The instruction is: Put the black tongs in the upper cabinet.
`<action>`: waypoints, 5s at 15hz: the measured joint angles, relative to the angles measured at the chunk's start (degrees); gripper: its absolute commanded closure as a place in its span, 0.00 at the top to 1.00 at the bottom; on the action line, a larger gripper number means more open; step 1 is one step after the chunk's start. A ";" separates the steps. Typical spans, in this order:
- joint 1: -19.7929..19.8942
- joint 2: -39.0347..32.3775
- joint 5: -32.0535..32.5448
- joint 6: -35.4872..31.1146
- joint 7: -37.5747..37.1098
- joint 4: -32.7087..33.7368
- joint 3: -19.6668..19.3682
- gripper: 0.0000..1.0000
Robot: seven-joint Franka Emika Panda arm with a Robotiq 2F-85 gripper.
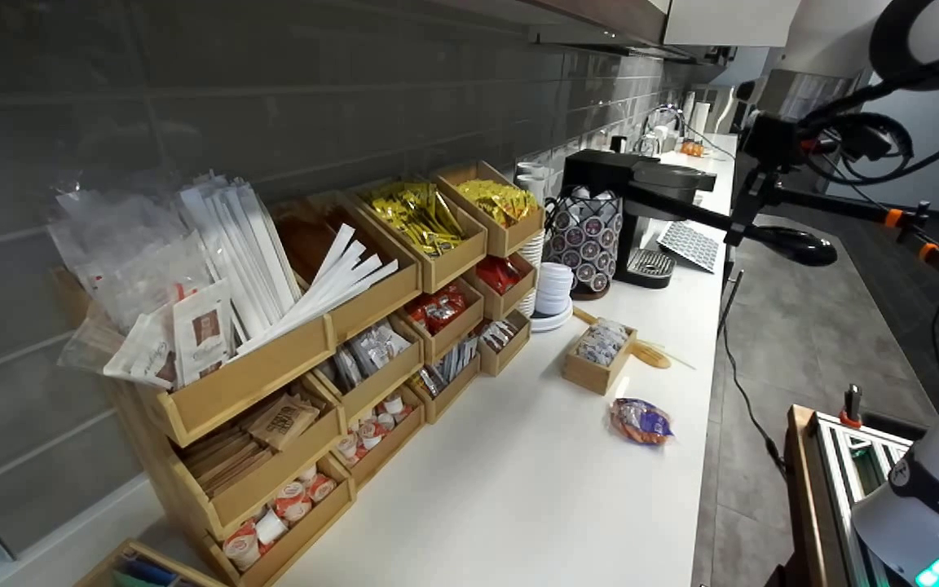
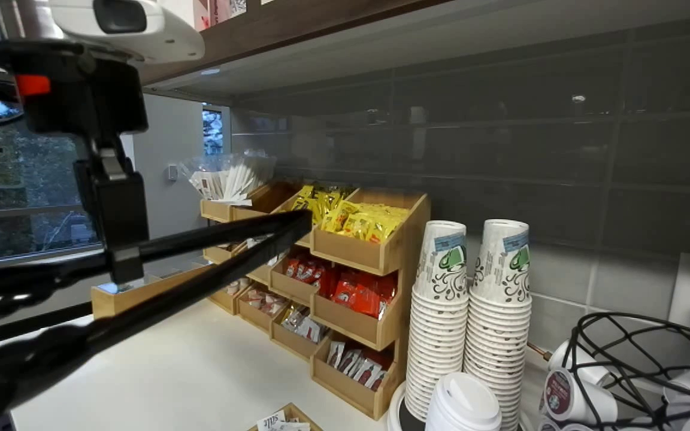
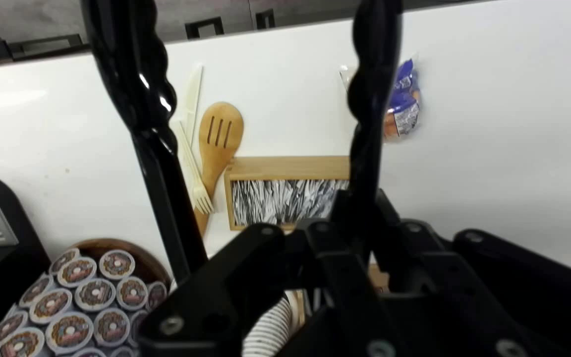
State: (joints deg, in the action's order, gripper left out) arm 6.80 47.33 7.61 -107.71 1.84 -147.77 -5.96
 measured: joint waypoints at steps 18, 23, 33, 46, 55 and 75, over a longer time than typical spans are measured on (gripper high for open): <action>-1.00 0.24 -2.13 1.22 2.97 13.40 -1.09 0.04; -2.10 -1.74 -2.21 7.98 6.37 20.33 -2.26 0.04; -3.14 -3.53 -4.42 19.63 10.22 31.70 -4.81 0.04; -4.13 -6.38 -12.05 9.36 7.83 41.22 -5.54 0.04; -4.93 -11.92 -15.62 0.49 5.51 44.88 -5.37 0.04; -5.93 -31.29 -15.29 3.41 31.07 69.96 -8.83 0.04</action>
State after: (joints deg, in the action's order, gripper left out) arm 0.87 16.04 -7.68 -104.30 32.91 -77.82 -14.79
